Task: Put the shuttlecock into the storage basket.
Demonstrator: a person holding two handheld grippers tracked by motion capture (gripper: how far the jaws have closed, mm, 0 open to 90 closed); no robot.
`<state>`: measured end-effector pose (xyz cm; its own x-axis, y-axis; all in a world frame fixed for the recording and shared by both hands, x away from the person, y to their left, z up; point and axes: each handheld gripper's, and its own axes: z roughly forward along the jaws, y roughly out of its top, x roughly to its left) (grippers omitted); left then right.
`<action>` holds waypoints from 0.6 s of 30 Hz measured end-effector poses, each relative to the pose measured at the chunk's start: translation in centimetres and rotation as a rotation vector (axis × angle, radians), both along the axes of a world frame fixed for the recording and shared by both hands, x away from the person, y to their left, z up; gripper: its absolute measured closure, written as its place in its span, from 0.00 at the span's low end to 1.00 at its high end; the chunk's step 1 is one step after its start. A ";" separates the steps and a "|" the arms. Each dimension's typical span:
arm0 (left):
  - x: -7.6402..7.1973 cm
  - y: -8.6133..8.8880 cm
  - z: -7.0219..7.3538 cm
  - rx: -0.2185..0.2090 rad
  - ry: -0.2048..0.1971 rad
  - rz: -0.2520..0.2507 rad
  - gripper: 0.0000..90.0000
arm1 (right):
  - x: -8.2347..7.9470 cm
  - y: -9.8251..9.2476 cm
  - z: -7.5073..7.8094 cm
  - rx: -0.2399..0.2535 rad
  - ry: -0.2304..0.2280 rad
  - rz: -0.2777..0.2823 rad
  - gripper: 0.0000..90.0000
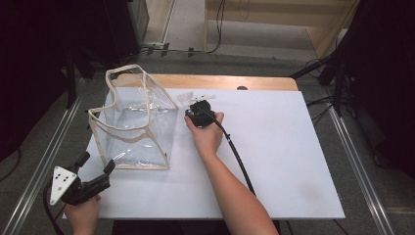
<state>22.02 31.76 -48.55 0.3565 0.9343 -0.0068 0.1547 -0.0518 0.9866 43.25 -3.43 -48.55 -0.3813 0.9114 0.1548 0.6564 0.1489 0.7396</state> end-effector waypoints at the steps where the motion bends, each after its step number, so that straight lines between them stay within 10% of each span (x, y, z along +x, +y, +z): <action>1: 0.0 0.0 0.0 -0.001 0.000 0.000 0.15 | 0.0 -0.1 0.1 -0.003 -0.007 0.006 0.70; 18: 0.0 -0.1 0.0 0.005 0.002 0.001 0.15 | -0.9 -1.2 2.3 0.039 -0.071 0.028 0.70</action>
